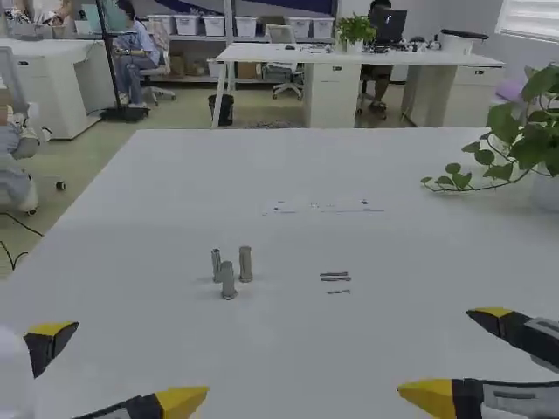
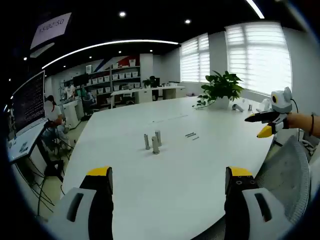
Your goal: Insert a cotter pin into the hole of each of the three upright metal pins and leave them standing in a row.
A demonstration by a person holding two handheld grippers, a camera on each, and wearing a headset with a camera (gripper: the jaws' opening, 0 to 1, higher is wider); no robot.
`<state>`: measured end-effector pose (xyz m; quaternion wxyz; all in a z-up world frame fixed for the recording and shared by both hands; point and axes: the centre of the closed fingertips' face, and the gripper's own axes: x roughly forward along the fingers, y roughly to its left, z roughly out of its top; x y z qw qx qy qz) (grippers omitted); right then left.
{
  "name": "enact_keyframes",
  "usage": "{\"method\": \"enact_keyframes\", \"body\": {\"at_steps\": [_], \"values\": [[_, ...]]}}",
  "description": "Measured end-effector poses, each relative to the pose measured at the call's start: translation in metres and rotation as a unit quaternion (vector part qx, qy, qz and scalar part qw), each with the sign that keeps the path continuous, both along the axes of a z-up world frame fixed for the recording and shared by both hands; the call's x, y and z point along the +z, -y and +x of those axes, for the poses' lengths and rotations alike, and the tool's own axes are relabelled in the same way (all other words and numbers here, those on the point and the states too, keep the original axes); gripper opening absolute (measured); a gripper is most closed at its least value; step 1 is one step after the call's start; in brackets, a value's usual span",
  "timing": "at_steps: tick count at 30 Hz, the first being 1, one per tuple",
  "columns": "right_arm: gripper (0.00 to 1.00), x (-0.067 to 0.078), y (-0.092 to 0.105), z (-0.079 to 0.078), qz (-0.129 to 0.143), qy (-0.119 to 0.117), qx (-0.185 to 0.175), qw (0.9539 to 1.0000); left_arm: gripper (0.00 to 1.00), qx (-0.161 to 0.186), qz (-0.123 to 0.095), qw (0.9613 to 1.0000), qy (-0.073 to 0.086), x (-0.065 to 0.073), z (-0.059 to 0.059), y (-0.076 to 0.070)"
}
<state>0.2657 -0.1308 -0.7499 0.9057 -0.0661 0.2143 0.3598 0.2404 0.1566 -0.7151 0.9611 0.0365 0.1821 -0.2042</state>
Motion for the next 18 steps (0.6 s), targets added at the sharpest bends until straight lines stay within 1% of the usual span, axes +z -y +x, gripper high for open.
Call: {"method": "enact_keyframes", "body": {"at_steps": [2, 4, 10, 14, 18], "values": [[0.99, -0.0005, -0.0003, -0.0004, -0.001, -0.001, 0.001, 1.0, 0.97, 0.001, -0.002, 1.0, -0.004, -0.0016, -0.0001, 0.0001], [0.98, -0.0002, -0.0002, -0.0002, -0.002, 0.001, 0.002, 1.0, 0.95, 0.0, -0.004, 0.9999, -0.011, -0.0037, -0.0009, 0.0008], [0.98, 0.0002, 0.0007, 0.0005, -0.004, 0.001, 0.003, 1.0, 0.96, 0.003, 0.001, 1.0, -0.001, -0.0032, 0.0003, 0.0003], [1.0, -0.0001, 0.001, 0.0009, -0.004, 0.001, 0.004, 1.0, 0.96, 0.005, 0.002, 1.0, 0.002, -0.0028, 0.0012, -0.0008], [1.0, 0.0009, 0.0003, 0.0008, -0.001, 0.001, 0.004, 1.0, 0.98, 0.003, 0.003, 1.0, 0.006, -0.0015, 0.0018, -0.0004]]}}
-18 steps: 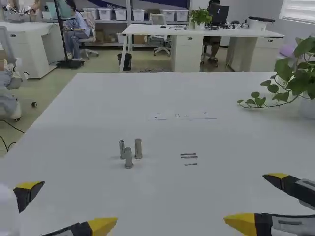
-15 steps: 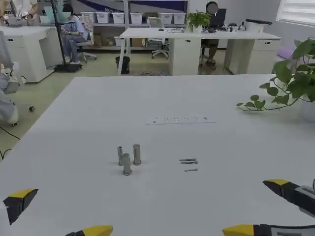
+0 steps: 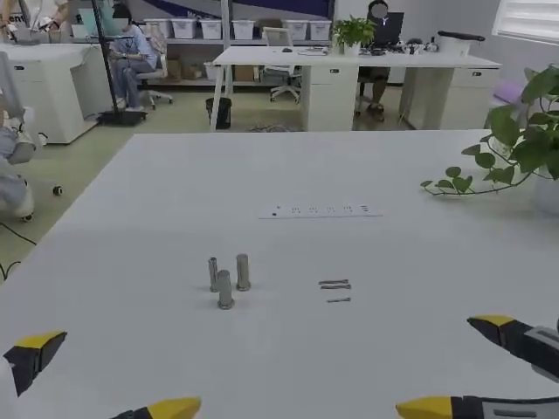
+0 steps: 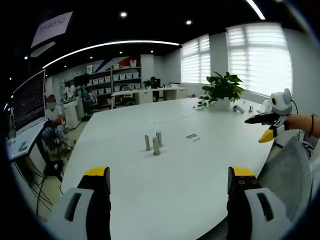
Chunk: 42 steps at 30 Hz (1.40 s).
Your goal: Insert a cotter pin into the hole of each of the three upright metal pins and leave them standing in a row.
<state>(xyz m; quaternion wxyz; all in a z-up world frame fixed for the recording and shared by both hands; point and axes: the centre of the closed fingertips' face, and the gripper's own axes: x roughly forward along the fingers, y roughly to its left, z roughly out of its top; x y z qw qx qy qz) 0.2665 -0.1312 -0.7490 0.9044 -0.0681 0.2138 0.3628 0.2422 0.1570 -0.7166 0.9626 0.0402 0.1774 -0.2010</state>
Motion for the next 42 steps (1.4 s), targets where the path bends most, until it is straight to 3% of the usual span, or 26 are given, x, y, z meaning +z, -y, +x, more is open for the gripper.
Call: {"method": "enact_keyframes", "body": {"at_steps": [11, 42], "values": [[0.99, 0.004, -0.003, 0.0, 0.009, 0.002, -0.006, 0.9999, 0.99, -0.008, 0.005, 0.9999, 0.003, 0.001, 0.0, 0.004], [0.79, 0.011, -0.005, 0.013, 0.03, 0.025, -0.004, 0.9992, 0.97, -0.004, -0.003, 0.9999, 0.015, 0.003, 0.007, 0.004]]}}
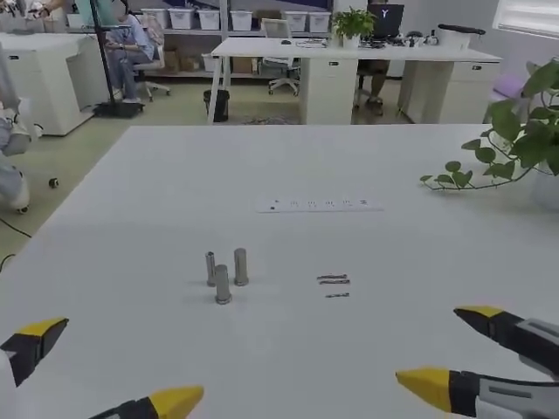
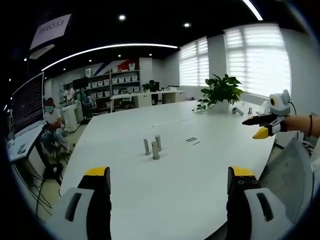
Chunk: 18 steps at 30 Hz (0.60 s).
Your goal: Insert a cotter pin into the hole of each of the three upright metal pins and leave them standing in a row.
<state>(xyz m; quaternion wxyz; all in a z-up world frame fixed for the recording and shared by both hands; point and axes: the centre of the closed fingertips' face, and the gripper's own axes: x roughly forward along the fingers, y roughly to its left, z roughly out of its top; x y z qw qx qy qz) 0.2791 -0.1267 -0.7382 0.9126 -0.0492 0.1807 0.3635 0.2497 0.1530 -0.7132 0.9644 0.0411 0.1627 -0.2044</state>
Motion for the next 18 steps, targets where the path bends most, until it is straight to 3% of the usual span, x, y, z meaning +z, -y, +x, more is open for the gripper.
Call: {"method": "enact_keyframes", "body": {"at_steps": [18], "values": [[0.57, 0.008, -0.023, 0.033, 0.012, 0.02, 0.014, 0.9996, 0.92, 0.0, -0.006, 0.9999, 0.008, -0.001, 0.007, 0.003]]}}
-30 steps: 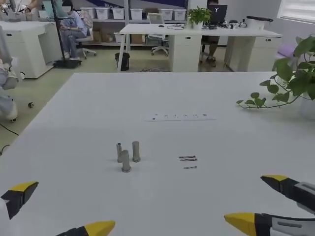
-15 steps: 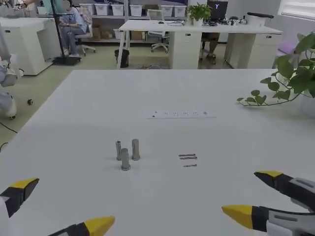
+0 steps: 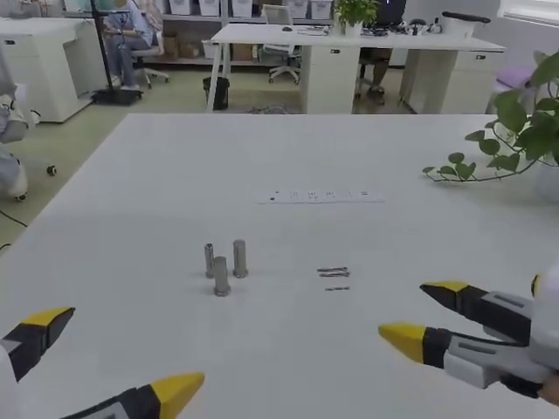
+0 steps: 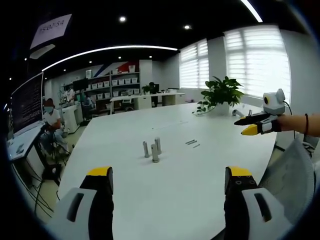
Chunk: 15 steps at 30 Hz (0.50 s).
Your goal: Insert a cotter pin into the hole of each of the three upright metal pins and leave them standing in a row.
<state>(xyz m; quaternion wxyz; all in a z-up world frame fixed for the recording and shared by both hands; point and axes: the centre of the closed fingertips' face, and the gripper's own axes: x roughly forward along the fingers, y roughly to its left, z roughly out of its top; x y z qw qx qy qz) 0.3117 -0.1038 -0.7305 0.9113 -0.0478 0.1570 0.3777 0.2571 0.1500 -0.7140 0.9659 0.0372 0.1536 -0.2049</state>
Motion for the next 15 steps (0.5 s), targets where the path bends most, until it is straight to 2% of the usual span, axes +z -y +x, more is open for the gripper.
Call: {"method": "enact_keyframes", "body": {"at_steps": [8, 15], "values": [[0.55, -0.004, -0.02, 0.019, -0.001, -0.001, 0.018, 0.9998, 0.92, 0.003, 0.0, 1.0, -0.004, -0.004, 0.004, 0.0], [0.51, -0.006, -0.041, 0.041, -0.003, 0.004, 0.038, 0.9993, 0.91, 0.005, -0.001, 1.0, 0.003, -0.004, 0.008, 0.002]]}}
